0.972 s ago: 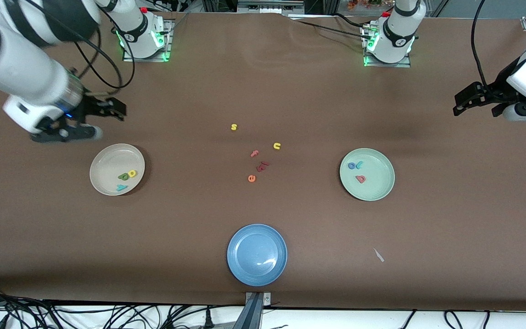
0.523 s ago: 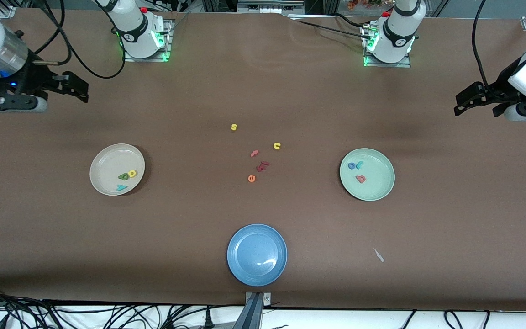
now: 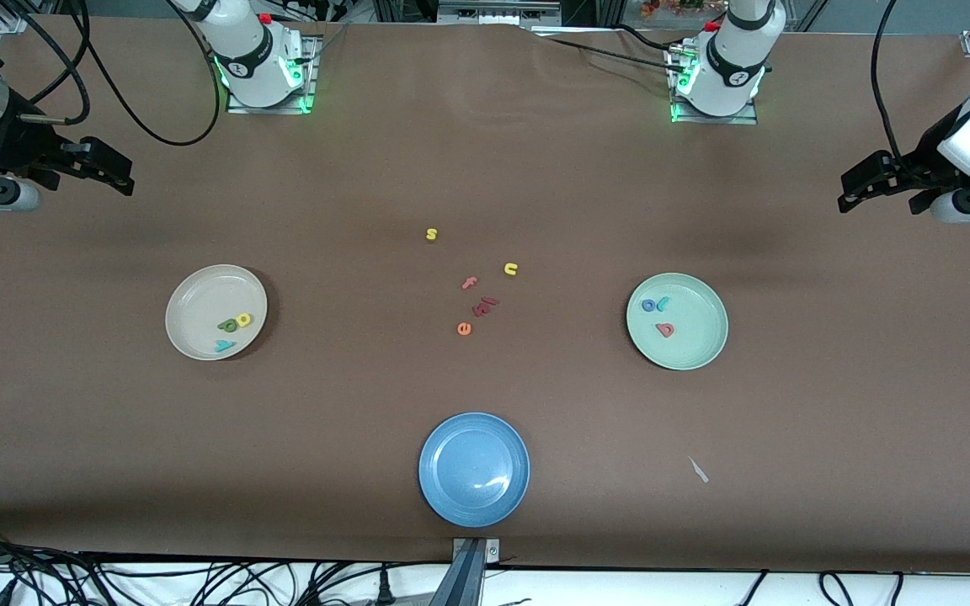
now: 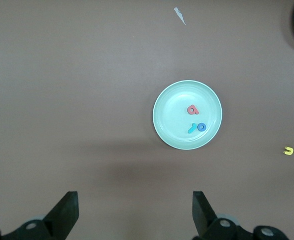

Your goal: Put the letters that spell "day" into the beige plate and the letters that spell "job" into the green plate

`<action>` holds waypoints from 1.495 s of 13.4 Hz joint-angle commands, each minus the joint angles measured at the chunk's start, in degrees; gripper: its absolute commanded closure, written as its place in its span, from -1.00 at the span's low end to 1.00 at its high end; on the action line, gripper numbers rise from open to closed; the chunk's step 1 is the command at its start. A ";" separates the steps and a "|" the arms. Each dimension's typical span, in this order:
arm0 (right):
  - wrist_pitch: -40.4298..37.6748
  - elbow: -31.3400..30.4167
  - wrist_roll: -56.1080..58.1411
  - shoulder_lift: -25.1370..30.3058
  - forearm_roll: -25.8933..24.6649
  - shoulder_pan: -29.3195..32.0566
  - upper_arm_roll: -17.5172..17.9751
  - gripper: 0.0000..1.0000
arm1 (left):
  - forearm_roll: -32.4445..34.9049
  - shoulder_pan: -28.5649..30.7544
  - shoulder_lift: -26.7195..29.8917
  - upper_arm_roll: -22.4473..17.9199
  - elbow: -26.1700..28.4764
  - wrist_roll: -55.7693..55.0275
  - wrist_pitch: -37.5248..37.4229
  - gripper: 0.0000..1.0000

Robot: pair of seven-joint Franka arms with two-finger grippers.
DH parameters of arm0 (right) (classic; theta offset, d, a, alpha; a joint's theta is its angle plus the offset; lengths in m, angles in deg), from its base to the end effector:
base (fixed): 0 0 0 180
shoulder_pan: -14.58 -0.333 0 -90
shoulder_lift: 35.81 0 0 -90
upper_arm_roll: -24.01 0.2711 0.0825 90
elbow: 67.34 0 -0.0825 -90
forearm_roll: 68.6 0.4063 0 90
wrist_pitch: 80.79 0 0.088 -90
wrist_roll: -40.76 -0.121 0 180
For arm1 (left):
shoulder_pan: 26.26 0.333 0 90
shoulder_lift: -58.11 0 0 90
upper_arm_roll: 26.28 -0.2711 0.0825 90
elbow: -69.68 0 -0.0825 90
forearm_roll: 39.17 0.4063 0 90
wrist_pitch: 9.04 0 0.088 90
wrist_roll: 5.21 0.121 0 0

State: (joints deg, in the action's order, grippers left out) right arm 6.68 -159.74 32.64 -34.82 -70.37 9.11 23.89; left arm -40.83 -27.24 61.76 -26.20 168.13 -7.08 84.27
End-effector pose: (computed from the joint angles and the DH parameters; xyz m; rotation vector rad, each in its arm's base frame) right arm 0.5634 0.0489 0.5513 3.1003 -0.0754 -0.1003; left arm 0.5615 -0.0138 0.5338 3.1131 0.0252 -0.0416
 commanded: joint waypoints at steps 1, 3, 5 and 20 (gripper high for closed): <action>0.51 -0.23 0.29 0.76 1.08 -0.33 -1.11 -1.00 | -0.27 0.80 0.22 0.10 -0.63 1.43 -1.20 -1.00; 0.42 -0.23 6.31 0.33 1.08 0.37 -1.72 -1.00 | -0.27 0.89 0.13 0.10 -0.63 1.52 -1.20 -1.00; 0.51 -0.23 8.21 0.24 0.90 0.37 -2.43 -1.00 | -0.36 1.33 0.13 0.10 -0.63 1.52 -1.20 -1.00; 4.37 -0.32 7.32 -0.82 0.20 0.02 -2.34 -1.00 | -0.27 1.33 0.13 0.19 -0.63 1.43 -1.20 -1.00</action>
State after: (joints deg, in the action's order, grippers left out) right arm 10.79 -159.83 39.61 -35.98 -70.38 9.08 21.55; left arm -40.83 -26.28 61.76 -26.20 168.13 -6.97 84.08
